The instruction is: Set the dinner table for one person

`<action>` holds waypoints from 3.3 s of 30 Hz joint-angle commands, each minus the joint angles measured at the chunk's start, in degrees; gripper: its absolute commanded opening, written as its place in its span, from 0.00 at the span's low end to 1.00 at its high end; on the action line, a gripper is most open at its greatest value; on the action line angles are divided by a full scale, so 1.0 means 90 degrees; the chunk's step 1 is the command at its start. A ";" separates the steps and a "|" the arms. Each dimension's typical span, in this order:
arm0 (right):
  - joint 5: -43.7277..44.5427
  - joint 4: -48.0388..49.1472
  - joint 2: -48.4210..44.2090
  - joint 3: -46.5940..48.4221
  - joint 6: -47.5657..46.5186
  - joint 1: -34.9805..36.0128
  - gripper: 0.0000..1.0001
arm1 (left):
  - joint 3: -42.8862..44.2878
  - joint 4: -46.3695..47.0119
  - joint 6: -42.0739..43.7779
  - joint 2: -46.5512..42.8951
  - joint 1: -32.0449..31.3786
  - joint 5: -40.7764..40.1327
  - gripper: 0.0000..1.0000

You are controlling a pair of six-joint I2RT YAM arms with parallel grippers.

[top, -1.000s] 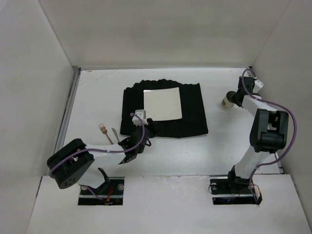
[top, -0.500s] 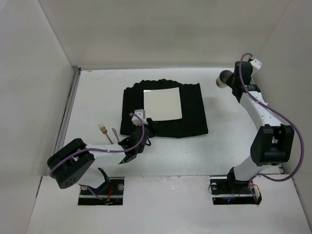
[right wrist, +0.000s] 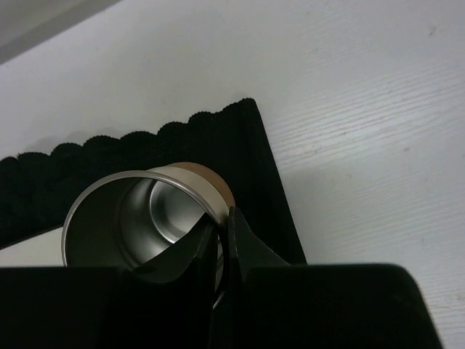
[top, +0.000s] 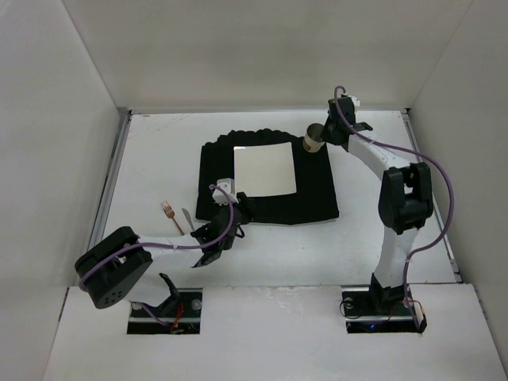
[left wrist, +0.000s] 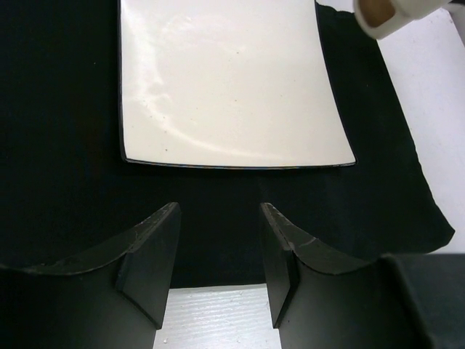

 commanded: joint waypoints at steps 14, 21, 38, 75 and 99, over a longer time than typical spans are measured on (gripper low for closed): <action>0.0088 -0.0817 0.0968 0.1140 -0.0268 0.0158 0.15 | -0.0032 0.0315 -0.0052 -0.0204 0.0034 -0.0175 0.45; 0.0293 -0.0798 0.0793 0.0847 -0.0258 0.0158 0.15 | -0.0022 0.0296 -0.0062 -0.0205 0.0034 -0.0175 0.45; 0.0264 0.0041 -0.0436 -0.0285 -0.0102 0.0148 0.52 | -0.0013 0.0111 -0.0121 -0.0371 0.0132 -0.0175 0.47; 0.0127 0.3009 -0.4227 -0.5158 0.0552 0.2267 0.23 | 0.0856 -0.7730 -0.1634 -0.2363 0.1812 0.0234 0.25; -0.0215 0.3772 -0.3856 -0.5570 0.0767 0.2179 0.28 | 0.0896 -0.7956 -0.2005 -0.1142 0.1753 0.1114 0.20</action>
